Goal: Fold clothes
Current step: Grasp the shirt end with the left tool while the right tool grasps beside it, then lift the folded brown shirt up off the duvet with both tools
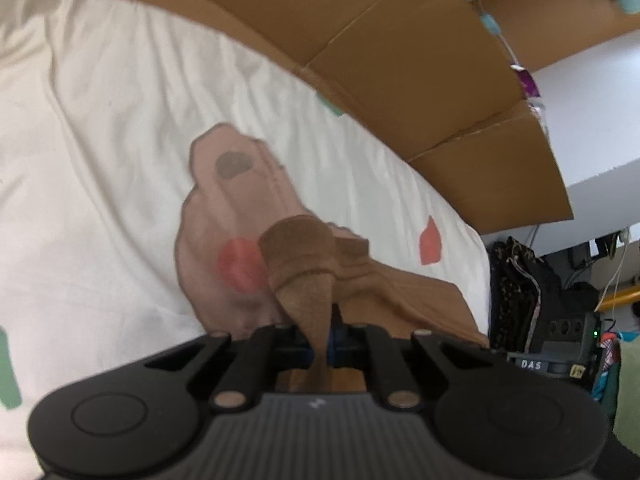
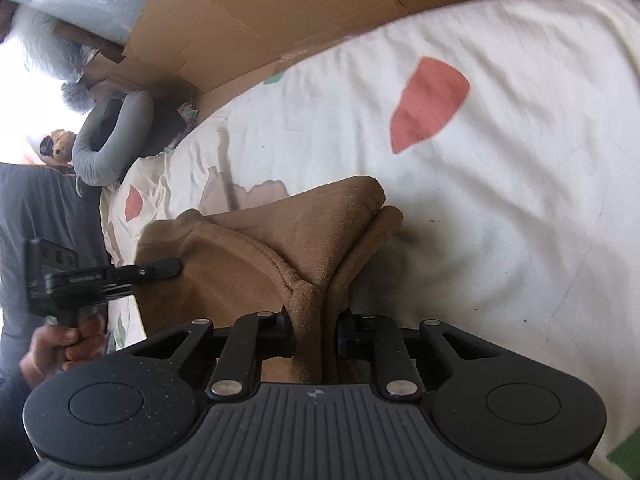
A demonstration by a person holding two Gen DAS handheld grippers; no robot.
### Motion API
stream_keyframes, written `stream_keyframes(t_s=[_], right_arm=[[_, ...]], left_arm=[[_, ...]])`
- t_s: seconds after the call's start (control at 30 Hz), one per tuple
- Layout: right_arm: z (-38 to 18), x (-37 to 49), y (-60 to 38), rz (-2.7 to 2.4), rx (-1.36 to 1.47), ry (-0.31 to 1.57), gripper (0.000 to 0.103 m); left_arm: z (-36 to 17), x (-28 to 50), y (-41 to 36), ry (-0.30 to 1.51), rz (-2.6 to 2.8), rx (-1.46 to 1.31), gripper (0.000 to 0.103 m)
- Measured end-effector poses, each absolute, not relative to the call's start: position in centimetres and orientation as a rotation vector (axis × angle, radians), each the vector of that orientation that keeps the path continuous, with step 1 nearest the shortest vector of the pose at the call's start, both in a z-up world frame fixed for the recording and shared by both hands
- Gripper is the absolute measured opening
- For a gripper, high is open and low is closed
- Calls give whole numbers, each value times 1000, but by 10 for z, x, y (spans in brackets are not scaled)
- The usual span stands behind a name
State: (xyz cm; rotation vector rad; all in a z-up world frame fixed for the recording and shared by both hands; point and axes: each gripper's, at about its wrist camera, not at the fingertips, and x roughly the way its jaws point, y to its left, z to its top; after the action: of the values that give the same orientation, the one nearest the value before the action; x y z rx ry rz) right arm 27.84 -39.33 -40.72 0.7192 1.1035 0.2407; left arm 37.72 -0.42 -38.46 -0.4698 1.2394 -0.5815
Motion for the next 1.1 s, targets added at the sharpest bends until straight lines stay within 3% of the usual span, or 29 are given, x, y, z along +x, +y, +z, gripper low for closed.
stream_keyframes(t_s=[0.27,0.6,1.1], right_arm=[[-345,263,-378,244,642,1066,15],[-242,235,-353,297,587,951,14],[-33,215,-359,295,490,688,14]], left_arm=[[-322,352,-8,1200,-540,-415,6],[-203,321,-19,1089,-539,-317,5],[2,290,-58,836,-541,-262,5]])
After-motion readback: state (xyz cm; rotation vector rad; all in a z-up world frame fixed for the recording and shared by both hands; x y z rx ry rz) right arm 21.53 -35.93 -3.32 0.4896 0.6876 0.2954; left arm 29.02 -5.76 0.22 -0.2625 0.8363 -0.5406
